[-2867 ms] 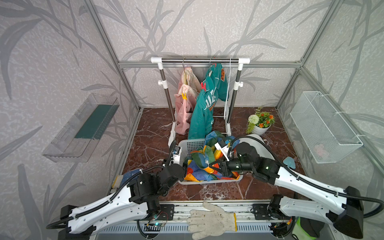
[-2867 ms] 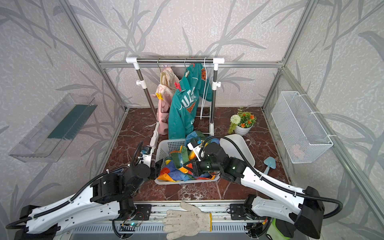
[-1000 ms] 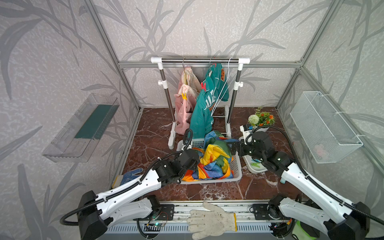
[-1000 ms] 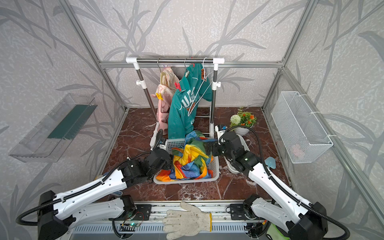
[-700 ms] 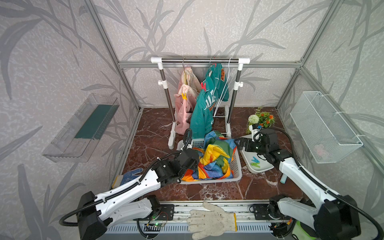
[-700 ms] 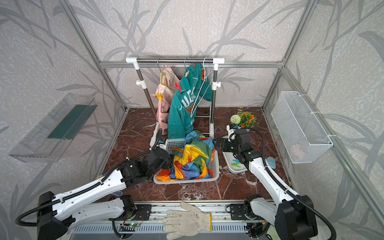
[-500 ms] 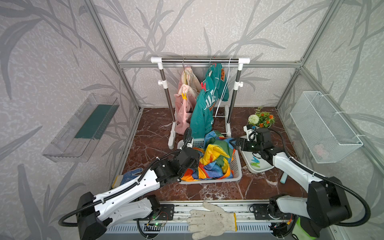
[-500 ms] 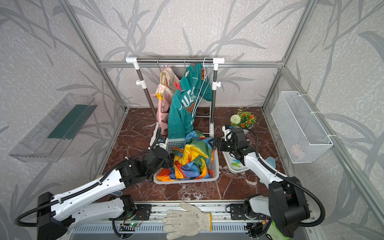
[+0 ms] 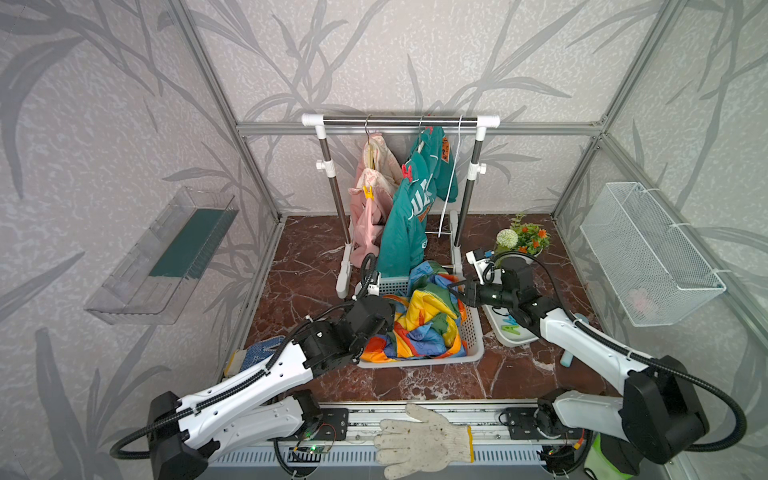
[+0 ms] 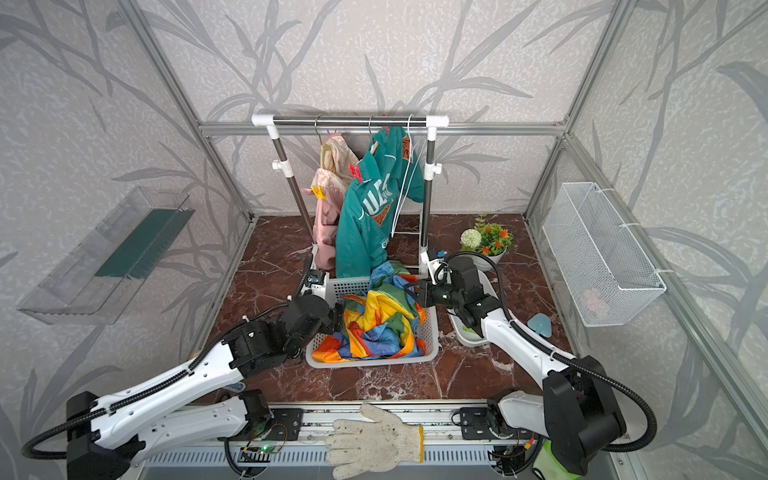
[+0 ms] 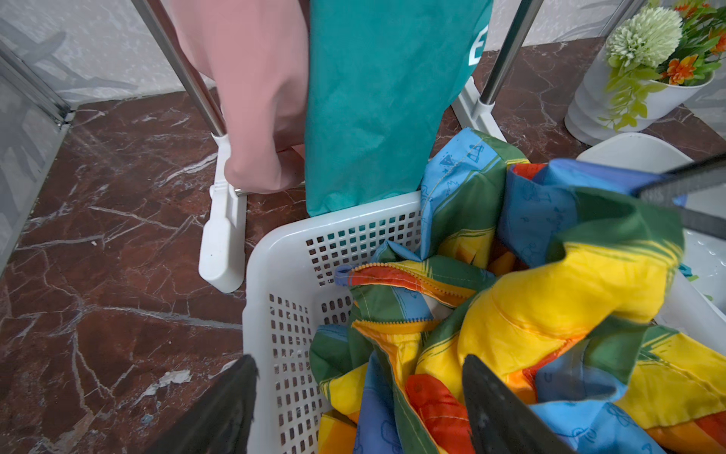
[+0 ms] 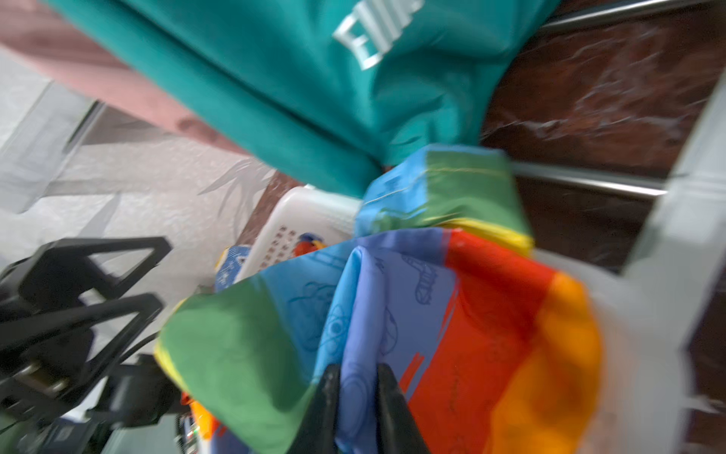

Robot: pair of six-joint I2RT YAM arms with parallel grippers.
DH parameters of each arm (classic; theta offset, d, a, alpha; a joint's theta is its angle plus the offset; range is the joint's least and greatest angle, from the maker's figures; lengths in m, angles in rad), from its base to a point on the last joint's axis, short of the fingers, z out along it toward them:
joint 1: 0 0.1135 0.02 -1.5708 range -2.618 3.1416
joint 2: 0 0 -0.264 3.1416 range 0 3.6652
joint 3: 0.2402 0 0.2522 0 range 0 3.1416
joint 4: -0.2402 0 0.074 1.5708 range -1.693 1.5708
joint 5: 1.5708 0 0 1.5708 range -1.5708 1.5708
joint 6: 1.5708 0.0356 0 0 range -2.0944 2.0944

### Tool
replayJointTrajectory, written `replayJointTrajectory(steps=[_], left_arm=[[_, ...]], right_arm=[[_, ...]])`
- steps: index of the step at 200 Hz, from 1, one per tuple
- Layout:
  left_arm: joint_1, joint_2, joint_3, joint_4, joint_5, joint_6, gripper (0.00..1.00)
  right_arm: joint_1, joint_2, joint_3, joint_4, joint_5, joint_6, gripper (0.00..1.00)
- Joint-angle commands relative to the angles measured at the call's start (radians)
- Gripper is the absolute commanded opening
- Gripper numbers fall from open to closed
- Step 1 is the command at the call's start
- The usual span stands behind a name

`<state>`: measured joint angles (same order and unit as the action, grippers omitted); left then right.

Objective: Remove the clothespins securing jackets to the hanger
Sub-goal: Adjust the jacket in the basket.

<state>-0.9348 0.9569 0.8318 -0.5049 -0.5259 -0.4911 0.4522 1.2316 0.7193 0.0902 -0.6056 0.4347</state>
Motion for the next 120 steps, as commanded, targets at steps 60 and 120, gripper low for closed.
replayJointTrajectory(steps=[60, 120], left_arm=[[0.008, -0.104, 0.003, 0.014, -0.106, 0.046, 0.81], [0.010, -0.101, 0.012, -0.009, -0.104, 0.028, 0.81]], right_arm=[[0.365, 0.071, 0.041, -0.283, 0.127, -0.105, 0.00], [0.404, 0.240, 0.097, -0.412, 0.349, -0.126, 0.00]])
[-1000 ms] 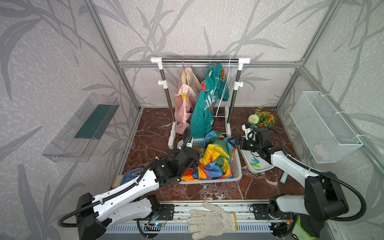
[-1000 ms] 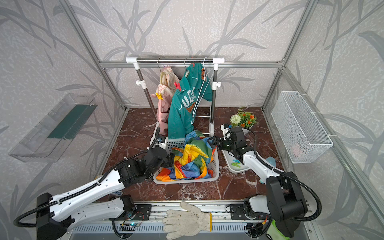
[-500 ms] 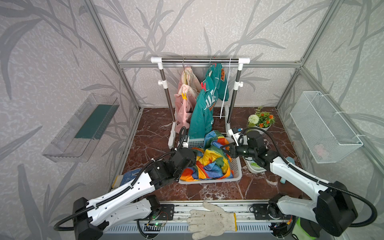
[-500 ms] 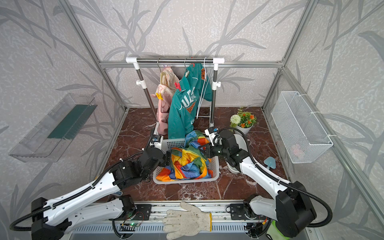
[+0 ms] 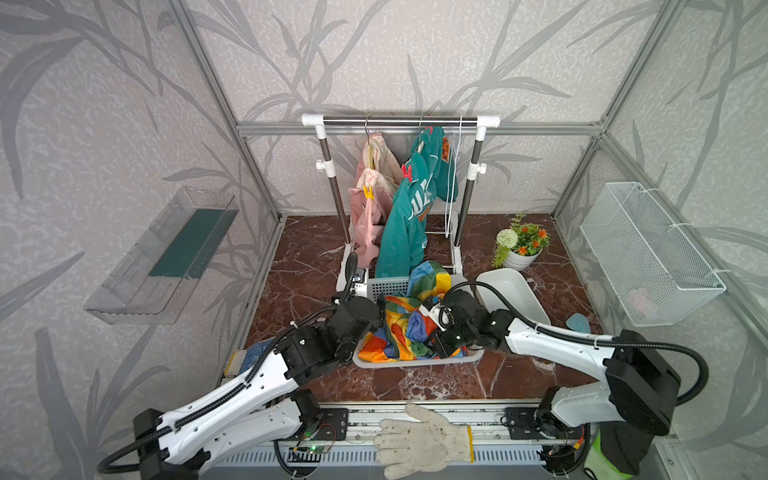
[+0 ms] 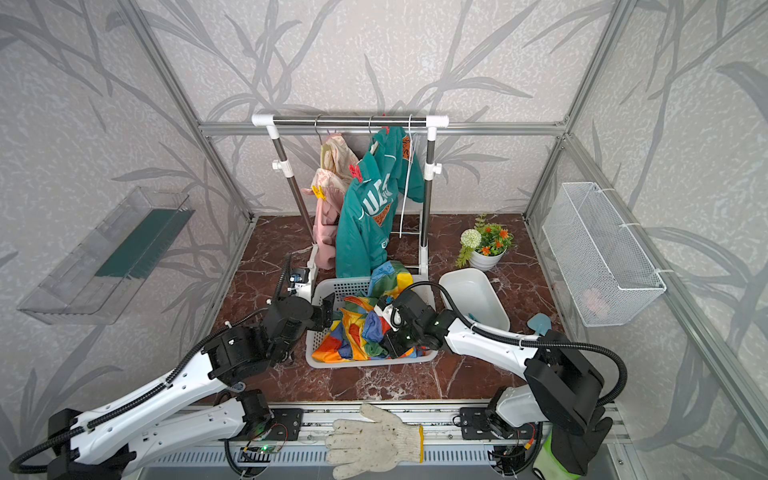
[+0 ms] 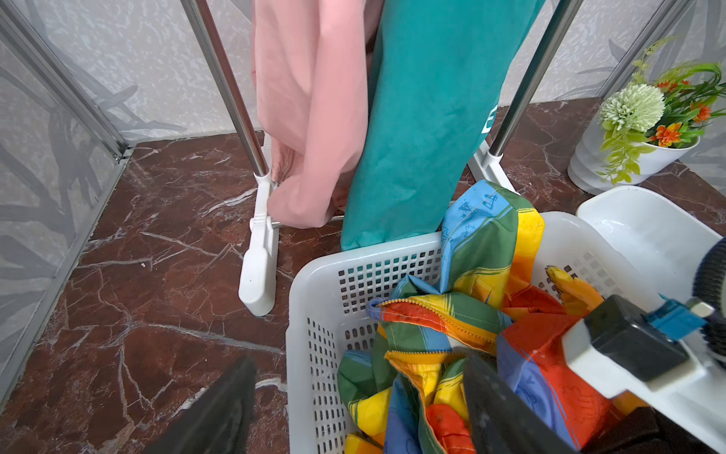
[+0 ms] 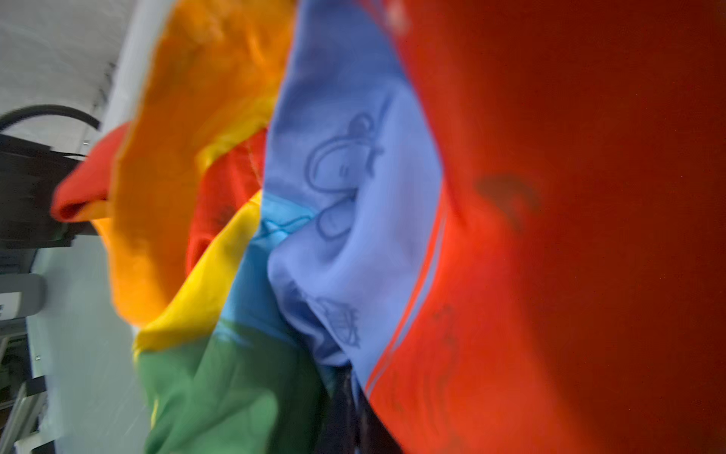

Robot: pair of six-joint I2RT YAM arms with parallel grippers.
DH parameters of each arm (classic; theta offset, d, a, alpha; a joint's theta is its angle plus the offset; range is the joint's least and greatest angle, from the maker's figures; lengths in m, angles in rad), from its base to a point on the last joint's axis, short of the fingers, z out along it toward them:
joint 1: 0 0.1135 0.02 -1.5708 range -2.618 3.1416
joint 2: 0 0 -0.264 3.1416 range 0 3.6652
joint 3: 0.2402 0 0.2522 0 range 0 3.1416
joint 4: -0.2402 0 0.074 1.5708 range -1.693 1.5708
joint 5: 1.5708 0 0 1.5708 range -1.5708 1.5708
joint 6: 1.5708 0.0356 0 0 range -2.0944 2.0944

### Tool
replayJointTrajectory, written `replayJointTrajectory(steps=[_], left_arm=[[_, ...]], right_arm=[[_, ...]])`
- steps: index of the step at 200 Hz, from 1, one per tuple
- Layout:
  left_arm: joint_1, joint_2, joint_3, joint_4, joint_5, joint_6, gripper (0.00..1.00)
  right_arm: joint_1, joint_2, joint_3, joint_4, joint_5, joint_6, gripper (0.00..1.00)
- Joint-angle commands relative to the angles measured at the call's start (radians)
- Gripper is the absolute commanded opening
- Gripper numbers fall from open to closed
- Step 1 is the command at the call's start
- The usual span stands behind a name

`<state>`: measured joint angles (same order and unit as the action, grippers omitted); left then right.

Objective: Remove the clothespins securing jackets to the hanger
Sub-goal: Adjust the jacket in the basket.

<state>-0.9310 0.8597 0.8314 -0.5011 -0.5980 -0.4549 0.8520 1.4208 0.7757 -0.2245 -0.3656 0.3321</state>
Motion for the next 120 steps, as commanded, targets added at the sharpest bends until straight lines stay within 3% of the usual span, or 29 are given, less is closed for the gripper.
replayJointTrajectory(steps=[1, 50, 74, 83, 106, 120], left_arm=[[0.007, -0.004, 0.012, -0.013, -0.032, -0.008, 0.80], [0.020, 0.030, 0.045, -0.033, -0.066, 0.005, 0.80], [0.026, 0.045, 0.056, -0.036, -0.056, 0.019, 0.81], [0.026, 0.048, 0.056, -0.037, -0.055, 0.023, 0.80], [0.029, 0.052, 0.052, -0.037, -0.059, 0.036, 0.81], [0.032, 0.048, 0.052, -0.036, -0.061, 0.045, 0.81]], right_arm=[[0.004, 0.053, 0.041, -0.097, 0.111, -0.024, 0.00], [0.003, 0.164, 0.092, -0.156, 0.350, 0.025, 0.00], [0.010, 0.164, 0.099, -0.134, 0.287, 0.014, 0.02], [0.022, 0.146, 0.094, -0.122, 0.266, -0.003, 0.10], [0.042, 0.078, 0.085, -0.124, 0.241, -0.027, 0.55], [0.042, 0.022, 0.083, -0.147, 0.266, -0.031, 0.66]])
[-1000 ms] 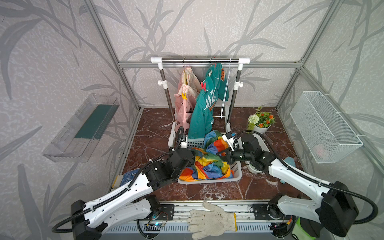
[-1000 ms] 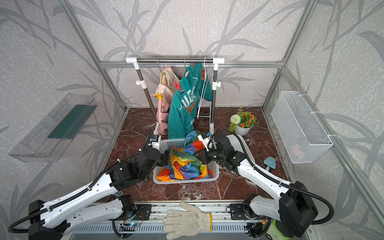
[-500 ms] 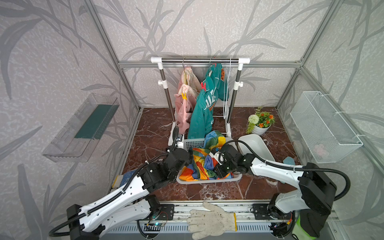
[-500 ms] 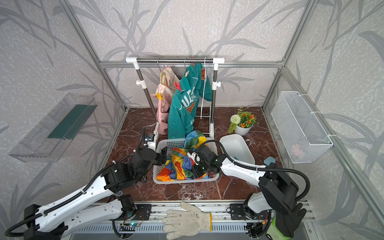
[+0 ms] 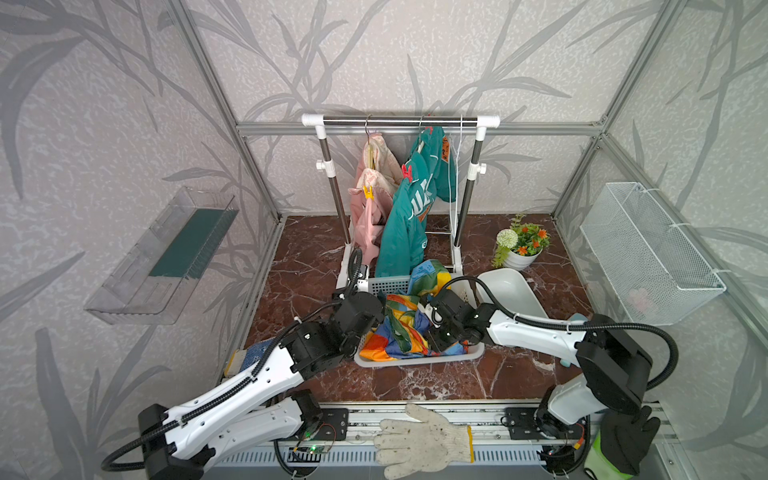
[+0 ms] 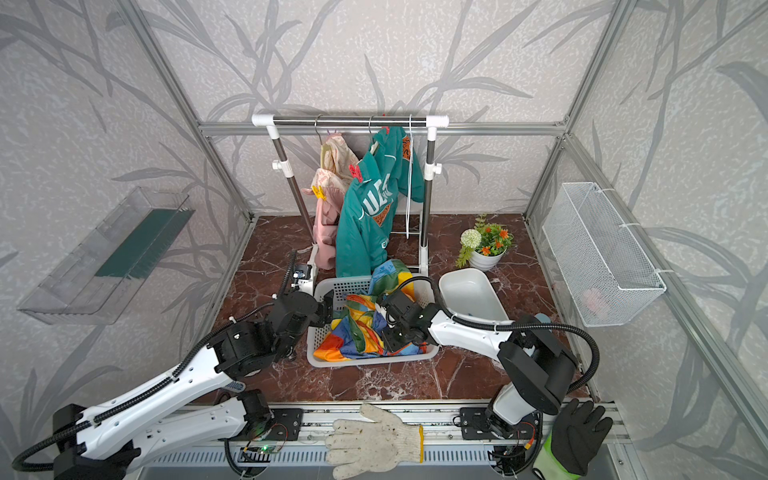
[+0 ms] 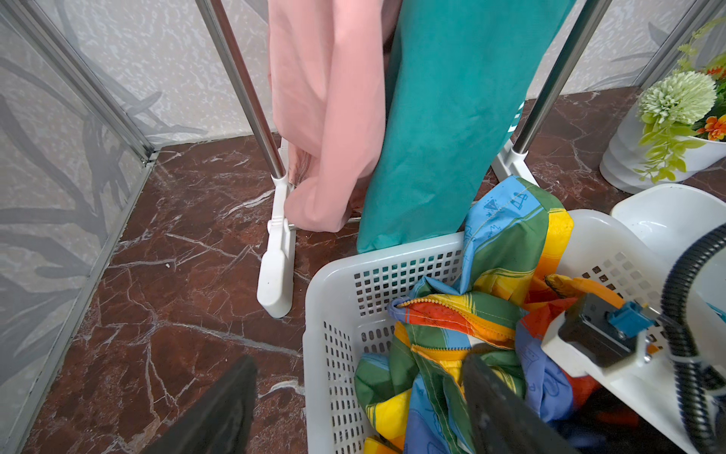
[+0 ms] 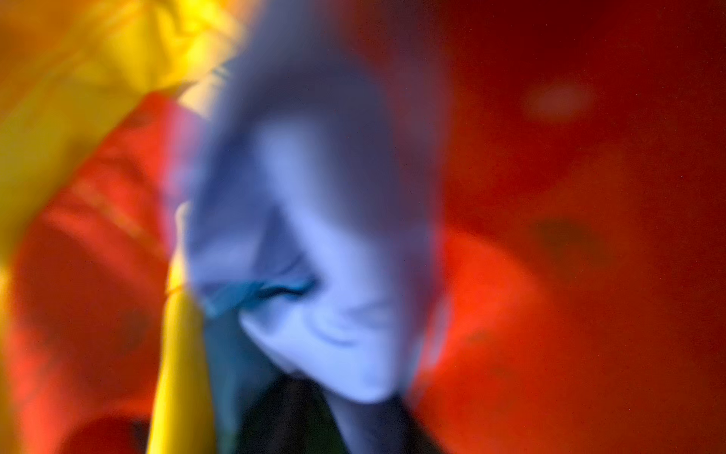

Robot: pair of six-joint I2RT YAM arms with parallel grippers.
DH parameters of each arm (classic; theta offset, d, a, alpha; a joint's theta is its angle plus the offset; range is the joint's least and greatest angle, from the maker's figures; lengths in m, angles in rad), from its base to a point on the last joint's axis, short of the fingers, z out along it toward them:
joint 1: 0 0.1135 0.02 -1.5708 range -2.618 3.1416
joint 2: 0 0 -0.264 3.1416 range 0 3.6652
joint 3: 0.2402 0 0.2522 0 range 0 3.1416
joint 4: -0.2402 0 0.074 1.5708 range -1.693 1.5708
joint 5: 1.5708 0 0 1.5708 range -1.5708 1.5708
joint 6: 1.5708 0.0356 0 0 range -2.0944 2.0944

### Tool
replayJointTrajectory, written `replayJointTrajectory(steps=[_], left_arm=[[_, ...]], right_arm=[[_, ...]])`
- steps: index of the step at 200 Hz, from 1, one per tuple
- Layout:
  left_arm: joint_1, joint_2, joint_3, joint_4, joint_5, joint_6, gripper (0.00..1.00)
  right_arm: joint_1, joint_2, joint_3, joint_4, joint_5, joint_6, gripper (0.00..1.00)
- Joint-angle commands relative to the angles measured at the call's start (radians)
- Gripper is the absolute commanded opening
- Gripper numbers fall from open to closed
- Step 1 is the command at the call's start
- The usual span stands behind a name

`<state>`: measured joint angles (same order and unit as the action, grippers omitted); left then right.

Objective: Remove the clothespins securing jackets to the hanger
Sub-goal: Adjust the jacket in the basket.

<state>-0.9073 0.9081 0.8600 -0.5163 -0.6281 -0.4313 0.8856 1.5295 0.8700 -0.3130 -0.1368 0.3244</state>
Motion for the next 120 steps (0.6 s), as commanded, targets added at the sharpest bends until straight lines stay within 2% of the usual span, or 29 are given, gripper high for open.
replayJointTrajectory(steps=[1, 42, 61, 95, 120], left_arm=[[0.008, 0.000, 0.024, -0.021, -0.030, 0.023, 0.81], [0.015, 0.008, 0.031, -0.020, -0.032, 0.060, 0.81], [0.017, 0.013, 0.037, -0.018, -0.031, 0.068, 0.81], [0.021, 0.012, 0.040, -0.002, -0.025, 0.083, 0.81], [0.022, 0.012, 0.035, -0.003, -0.021, 0.079, 0.81]], right_arm=[[0.009, -0.092, -0.011, -0.061, 0.040, -0.023, 0.66], [0.003, -0.258, 0.037, -0.155, 0.129, -0.046, 0.81], [-0.022, -0.324, 0.056, -0.179, 0.128, -0.061, 0.88], [-0.158, -0.426, 0.042, -0.131, 0.010, -0.065, 0.99], [-0.299, -0.440, 0.024, -0.064, -0.109, -0.077, 1.00]])
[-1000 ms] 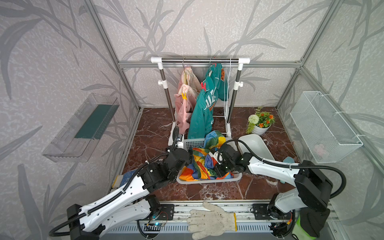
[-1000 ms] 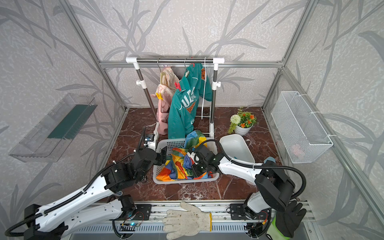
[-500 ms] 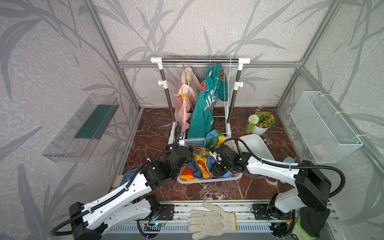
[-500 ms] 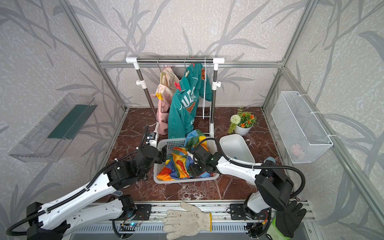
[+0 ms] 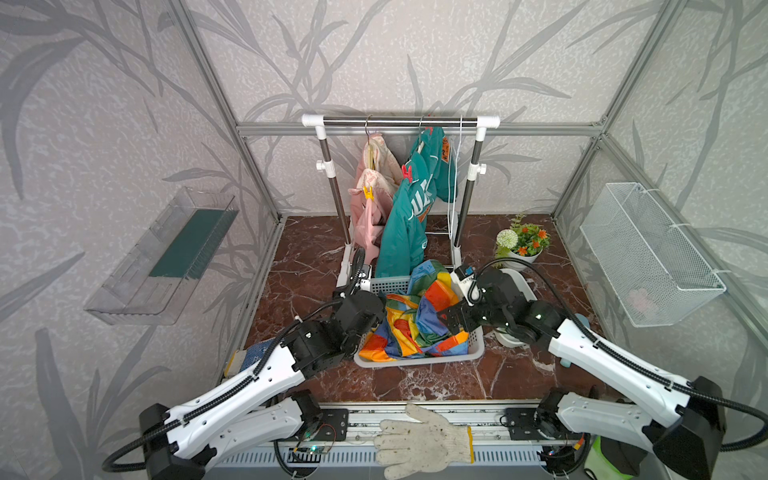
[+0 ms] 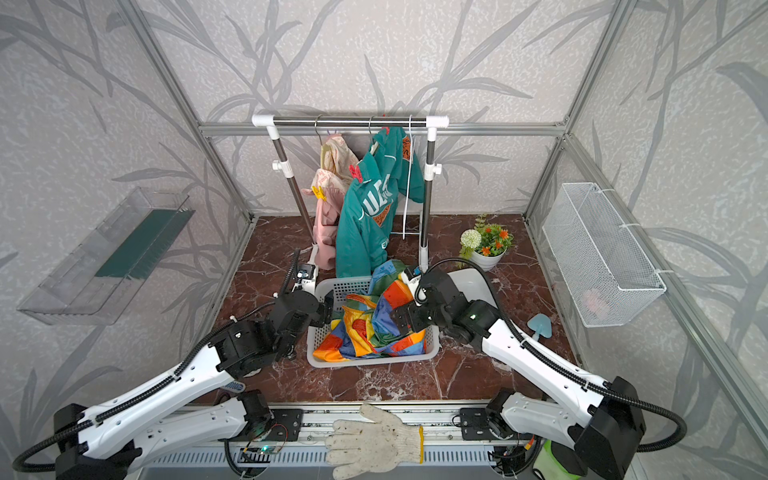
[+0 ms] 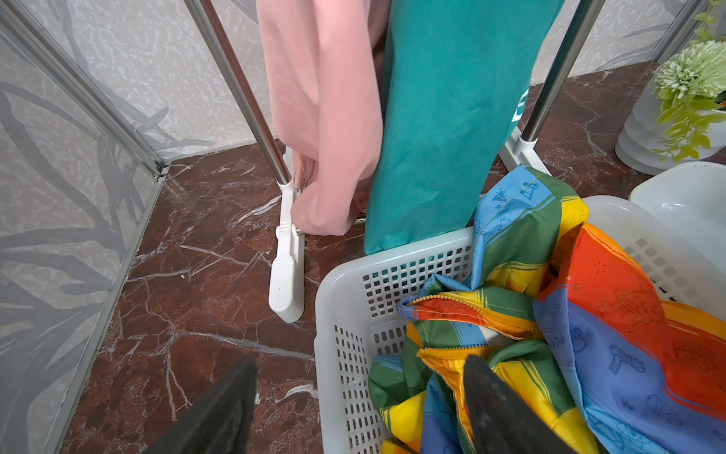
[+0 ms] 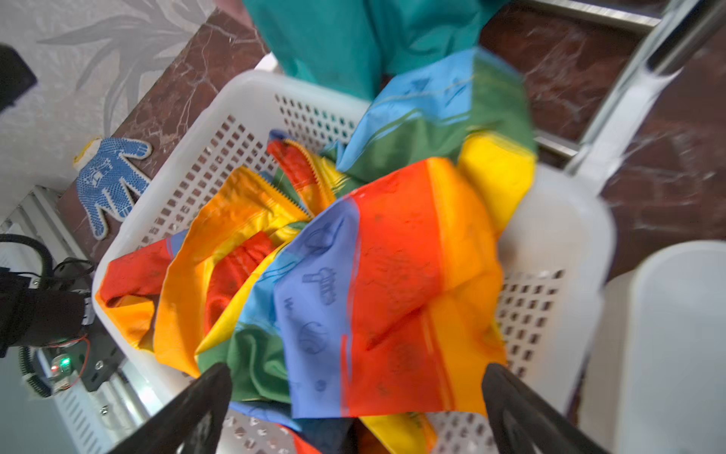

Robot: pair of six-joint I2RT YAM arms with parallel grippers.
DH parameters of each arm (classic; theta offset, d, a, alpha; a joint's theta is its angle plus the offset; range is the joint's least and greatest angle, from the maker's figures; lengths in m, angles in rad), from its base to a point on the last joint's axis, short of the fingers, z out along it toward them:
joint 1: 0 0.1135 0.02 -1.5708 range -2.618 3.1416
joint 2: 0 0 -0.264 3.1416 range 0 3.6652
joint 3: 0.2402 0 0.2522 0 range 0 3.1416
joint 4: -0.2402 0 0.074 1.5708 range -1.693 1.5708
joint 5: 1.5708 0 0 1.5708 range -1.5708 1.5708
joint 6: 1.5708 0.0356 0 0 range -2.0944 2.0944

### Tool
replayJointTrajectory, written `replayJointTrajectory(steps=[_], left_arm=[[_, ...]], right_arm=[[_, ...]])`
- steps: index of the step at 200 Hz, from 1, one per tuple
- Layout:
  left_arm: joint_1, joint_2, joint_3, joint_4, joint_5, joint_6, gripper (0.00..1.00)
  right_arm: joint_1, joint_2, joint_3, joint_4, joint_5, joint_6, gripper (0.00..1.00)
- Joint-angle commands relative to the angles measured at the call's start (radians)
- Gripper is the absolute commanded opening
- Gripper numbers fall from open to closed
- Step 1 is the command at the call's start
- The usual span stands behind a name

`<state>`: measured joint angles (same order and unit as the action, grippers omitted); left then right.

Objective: Remove the clothespins securing jackets to the hanger
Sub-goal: Adjust the jacket in the basket.

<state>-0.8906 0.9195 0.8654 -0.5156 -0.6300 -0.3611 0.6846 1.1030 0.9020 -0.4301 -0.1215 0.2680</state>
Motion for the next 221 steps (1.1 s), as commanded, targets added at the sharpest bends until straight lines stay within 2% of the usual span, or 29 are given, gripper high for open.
replayJointTrajectory(steps=[1, 19, 36, 72, 119, 159, 183, 199, 221], left_arm=[[0.005, 0.001, 0.030, -0.003, -0.019, 0.008, 0.81], [0.005, -0.003, 0.022, 0.000, -0.014, 0.002, 0.81], [0.007, -0.004, 0.022, 0.006, -0.010, 0.006, 0.81], [0.010, -0.002, 0.068, 0.000, 0.008, 0.039, 0.81], [0.022, -0.009, 0.140, 0.005, 0.023, 0.118, 0.81], [0.028, -0.008, 0.137, 0.000, 0.038, 0.114, 0.82], [0.035, -0.007, 0.132, -0.001, 0.040, 0.111, 0.82], [0.039, -0.005, 0.132, -0.001, 0.043, 0.117, 0.82], [0.049, 0.001, 0.135, 0.008, 0.049, 0.125, 0.81]], right_arm=[[-0.104, -0.012, -0.008, 0.056, -0.130, -0.021, 1.00], [-0.190, 0.032, -0.008, 0.111, -0.191, -0.043, 1.00], [-0.258, 0.104, -0.004, 0.204, -0.301, -0.049, 1.00], [-0.325, 0.332, 0.098, 0.308, -0.492, -0.079, 1.00], [-0.332, 0.553, 0.238, 0.366, -0.569, -0.075, 0.99], [-0.336, 0.705, 0.327, 0.385, -0.656, -0.056, 0.99], [-0.336, 0.752, 0.364, 0.373, -0.649, -0.059, 1.00], [-0.335, 0.763, 0.384, 0.362, -0.654, -0.067, 0.95], [-0.325, 0.771, 0.410, 0.323, -0.675, -0.090, 0.74]])
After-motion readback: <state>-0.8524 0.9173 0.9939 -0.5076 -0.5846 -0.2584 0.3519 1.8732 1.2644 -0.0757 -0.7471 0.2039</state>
